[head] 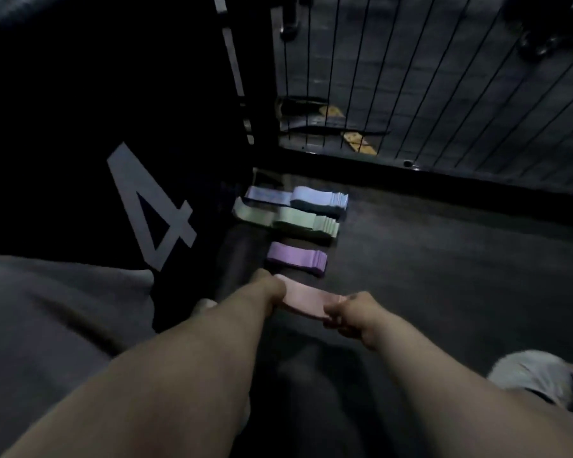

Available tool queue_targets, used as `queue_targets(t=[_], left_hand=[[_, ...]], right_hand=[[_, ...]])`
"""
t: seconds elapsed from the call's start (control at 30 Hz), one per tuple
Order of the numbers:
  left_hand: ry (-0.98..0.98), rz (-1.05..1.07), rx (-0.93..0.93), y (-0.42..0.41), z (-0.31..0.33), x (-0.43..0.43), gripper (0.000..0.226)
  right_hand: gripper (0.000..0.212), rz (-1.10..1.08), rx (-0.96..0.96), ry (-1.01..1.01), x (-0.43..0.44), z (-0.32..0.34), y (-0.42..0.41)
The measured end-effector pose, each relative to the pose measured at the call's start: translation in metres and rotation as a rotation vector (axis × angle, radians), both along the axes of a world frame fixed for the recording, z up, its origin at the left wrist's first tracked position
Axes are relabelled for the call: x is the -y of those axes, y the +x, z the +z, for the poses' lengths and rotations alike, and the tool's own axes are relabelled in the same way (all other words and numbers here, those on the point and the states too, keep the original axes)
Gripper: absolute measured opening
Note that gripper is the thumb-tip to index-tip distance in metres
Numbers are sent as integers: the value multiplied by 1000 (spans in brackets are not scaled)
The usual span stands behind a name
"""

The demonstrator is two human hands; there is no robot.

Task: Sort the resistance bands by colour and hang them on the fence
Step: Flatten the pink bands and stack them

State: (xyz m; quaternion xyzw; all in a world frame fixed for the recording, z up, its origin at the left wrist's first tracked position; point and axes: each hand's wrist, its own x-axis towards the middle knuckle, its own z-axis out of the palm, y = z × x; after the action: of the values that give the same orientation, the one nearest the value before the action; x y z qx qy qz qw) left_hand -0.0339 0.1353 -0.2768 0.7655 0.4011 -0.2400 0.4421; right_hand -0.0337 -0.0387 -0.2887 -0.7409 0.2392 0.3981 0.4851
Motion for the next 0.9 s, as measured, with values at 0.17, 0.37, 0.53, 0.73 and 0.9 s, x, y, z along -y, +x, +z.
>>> queue_targets(t=[0.17, 0.37, 0.53, 0.73, 0.9], left_hand=[[-37, 152, -37, 36, -61, -4, 41], [16, 265, -61, 54, -109, -10, 38], [80, 238, -59, 52, -136, -16, 36], [146, 261, -86, 46, -142, -16, 32], [260, 167, -145, 49, -141, -14, 37]], right_hand=[[8, 47, 7, -62, -21, -55, 36], [27, 97, 62, -165, -32, -97, 57], [35, 174, 73, -210, -40, -113, 53], [50, 221, 112, -282, -46, -124, 49], [47, 376, 145, -411, -50, -124, 46]])
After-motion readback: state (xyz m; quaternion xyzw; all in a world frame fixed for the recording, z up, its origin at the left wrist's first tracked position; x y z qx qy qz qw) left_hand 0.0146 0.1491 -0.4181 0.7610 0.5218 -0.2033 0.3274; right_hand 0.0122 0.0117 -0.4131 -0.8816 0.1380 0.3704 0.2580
